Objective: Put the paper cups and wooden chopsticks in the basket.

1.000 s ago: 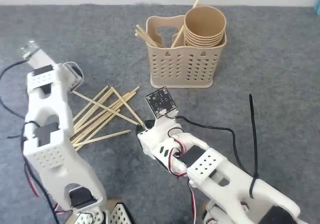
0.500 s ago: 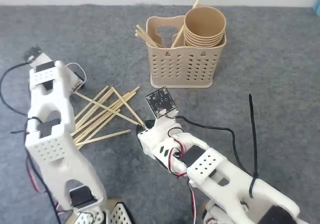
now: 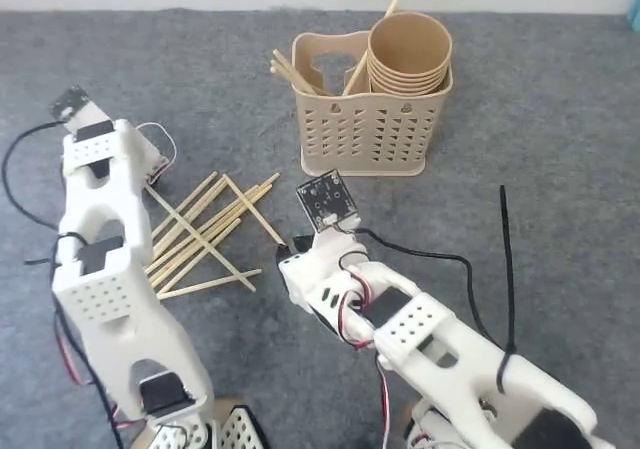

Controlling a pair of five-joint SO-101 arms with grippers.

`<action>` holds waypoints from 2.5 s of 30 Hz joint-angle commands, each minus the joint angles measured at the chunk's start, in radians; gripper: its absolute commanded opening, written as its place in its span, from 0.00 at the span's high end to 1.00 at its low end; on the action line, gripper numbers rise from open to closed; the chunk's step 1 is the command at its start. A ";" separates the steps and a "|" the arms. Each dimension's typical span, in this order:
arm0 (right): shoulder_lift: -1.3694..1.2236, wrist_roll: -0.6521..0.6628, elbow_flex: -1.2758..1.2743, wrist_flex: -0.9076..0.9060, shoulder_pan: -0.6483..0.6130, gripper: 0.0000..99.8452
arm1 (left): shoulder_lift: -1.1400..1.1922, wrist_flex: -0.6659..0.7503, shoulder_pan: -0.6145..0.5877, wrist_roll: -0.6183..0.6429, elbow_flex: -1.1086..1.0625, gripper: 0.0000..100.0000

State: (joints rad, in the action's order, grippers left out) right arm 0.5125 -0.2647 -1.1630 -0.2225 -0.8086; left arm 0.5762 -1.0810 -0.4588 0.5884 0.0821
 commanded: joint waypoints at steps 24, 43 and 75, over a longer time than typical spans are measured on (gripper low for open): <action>-0.878 0.098 0.882 0.012 0.008 0.91 | -1.039 0.695 -0.066 -0.040 -0.974 0.99; -0.789 0.101 1.022 -0.361 0.015 0.99 | -0.766 0.783 -0.057 -0.043 -0.888 0.99; 0.473 0.230 0.934 -0.355 0.114 0.99 | -0.749 0.855 -0.018 -0.103 -0.923 0.99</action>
State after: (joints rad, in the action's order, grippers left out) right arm 0.8531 -0.0453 -0.1596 -0.5999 -0.7104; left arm -0.1603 -0.2539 -0.4833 0.4933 -0.8493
